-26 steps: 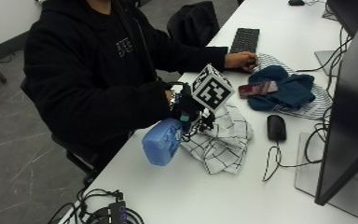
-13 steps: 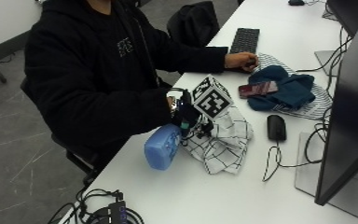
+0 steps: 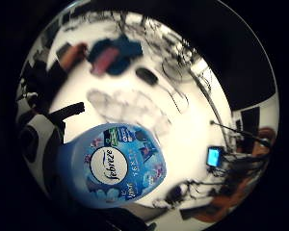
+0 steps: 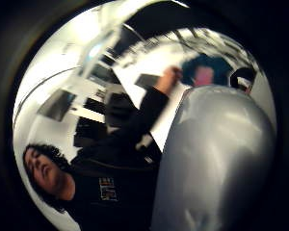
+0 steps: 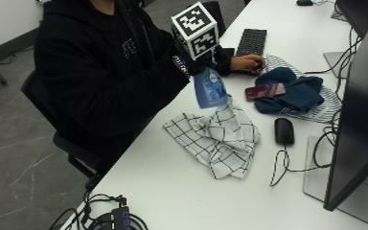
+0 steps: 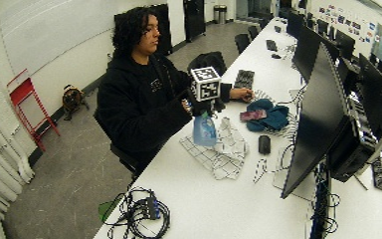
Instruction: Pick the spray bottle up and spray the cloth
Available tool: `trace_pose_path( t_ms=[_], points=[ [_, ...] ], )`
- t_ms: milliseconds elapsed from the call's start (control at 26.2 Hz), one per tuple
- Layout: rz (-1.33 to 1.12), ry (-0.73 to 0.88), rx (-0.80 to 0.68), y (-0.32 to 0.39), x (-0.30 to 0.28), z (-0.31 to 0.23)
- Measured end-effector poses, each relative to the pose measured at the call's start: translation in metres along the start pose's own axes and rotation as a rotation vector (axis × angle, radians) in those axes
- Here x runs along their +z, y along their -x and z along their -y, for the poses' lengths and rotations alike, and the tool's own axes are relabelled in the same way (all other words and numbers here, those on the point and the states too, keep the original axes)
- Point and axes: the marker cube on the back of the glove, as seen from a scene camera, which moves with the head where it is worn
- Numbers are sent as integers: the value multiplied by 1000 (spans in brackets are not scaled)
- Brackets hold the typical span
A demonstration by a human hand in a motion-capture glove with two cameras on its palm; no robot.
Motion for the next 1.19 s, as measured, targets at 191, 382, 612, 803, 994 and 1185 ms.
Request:
trace_pose_path(
  t_ms=[191, 382, 612, 803, 994, 1185],
  points=[
    [451, -357, -34, 32, 12, 69],
    [624, -438, 113, 29, 74, 107],
    [713, -283, 204, 26, 149, 112],
    [768, -252, 228, 14, 169, 112],
    [800, -283, 211, 12, 176, 112],
    [823, -302, 191, 10, 175, 112]
  ],
)
